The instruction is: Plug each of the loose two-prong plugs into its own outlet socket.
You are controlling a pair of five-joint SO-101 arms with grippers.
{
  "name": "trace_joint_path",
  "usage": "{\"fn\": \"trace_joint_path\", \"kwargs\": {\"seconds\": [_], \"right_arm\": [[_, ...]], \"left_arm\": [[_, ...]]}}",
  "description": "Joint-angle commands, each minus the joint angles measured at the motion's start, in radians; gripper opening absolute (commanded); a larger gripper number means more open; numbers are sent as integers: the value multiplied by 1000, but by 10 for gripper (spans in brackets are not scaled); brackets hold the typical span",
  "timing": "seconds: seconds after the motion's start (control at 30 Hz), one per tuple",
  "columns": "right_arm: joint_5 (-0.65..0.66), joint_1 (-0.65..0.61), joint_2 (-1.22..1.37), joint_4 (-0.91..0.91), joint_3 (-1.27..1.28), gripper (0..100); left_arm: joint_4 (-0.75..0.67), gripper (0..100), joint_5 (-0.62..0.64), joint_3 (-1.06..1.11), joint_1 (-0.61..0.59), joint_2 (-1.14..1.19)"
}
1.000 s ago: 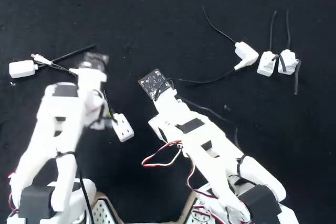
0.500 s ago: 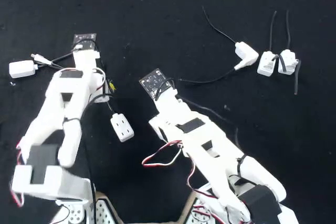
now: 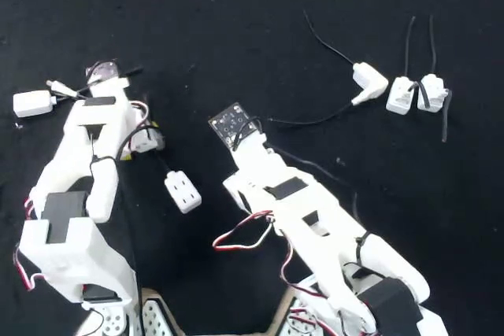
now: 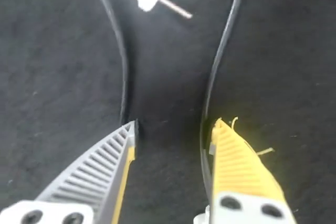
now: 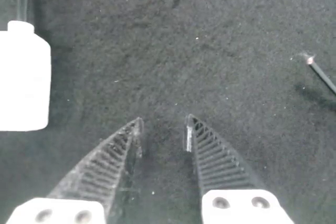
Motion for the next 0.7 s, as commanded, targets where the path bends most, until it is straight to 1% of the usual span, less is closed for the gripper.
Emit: {"fn": "trace_joint_path", "kwargs": {"seconds": [0.0, 0.13, 0.27, 0.43, 0.57, 0.67], "right_arm": [[6, 21, -31, -26, -50, 131], [6, 21, -31, -26, -50, 131], [6, 21, -31, -26, -50, 131], [6, 21, -31, -26, -50, 131], [5, 21, -36, -25, -45, 131], [0, 20, -38, -9, -47, 131]], "left_arm": [[18, 227, -14, 35, -58, -52], [23, 227, -18, 76, -116, -86], [23, 227, -29, 163, -147, -164], [23, 227, -110, 305, -151, -347], [23, 227, -201, 427, -151, -525], [17, 227, -256, 476, -168, -629]]}}
